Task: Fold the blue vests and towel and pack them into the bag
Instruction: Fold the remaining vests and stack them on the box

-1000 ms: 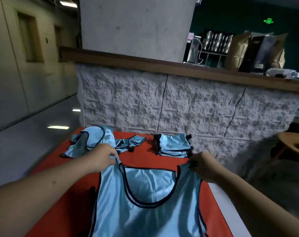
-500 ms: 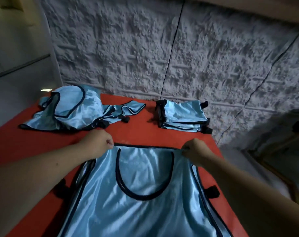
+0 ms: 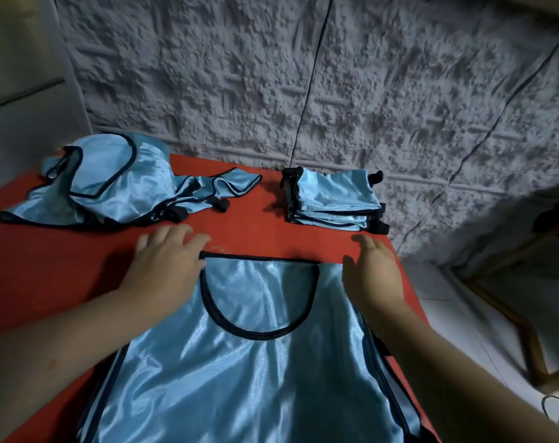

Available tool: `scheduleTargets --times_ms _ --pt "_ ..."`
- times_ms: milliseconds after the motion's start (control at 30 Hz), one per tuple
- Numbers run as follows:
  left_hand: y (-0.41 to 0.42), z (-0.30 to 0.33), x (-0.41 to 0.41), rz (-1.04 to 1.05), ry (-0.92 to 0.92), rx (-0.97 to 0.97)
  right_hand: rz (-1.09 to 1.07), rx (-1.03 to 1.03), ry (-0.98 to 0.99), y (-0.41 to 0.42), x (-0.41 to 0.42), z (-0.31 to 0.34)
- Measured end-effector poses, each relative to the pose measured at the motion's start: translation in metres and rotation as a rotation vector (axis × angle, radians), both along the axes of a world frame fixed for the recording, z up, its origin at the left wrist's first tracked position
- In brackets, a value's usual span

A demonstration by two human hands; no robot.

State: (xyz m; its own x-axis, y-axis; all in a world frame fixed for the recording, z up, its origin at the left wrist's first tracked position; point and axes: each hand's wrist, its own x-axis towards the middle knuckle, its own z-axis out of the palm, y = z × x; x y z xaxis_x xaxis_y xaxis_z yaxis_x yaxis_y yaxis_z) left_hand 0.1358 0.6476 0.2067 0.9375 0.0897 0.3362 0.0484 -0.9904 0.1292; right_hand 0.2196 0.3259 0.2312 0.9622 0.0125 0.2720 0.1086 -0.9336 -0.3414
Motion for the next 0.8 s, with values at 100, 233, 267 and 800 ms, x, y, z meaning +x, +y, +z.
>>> scheduleTargets --times_ms 100,233,267,800 --pt "-0.046 -0.025 -0.051 -0.06 0.095 -0.016 0.241 0.053 0.081 0.026 -0.057 -0.017" --pt "-0.05 -0.07 -0.084 0.045 0.374 0.004 0.33 -0.222 0.324 0.021 -0.072 -0.068" --pt "-0.046 -0.069 -0.084 0.062 0.403 -0.022 0.294 -0.246 0.324 0.011 -0.064 -0.073" --pt "-0.02 -0.044 -0.05 0.211 0.423 -0.088 0.17 -0.32 0.346 0.018 -0.037 -0.089"
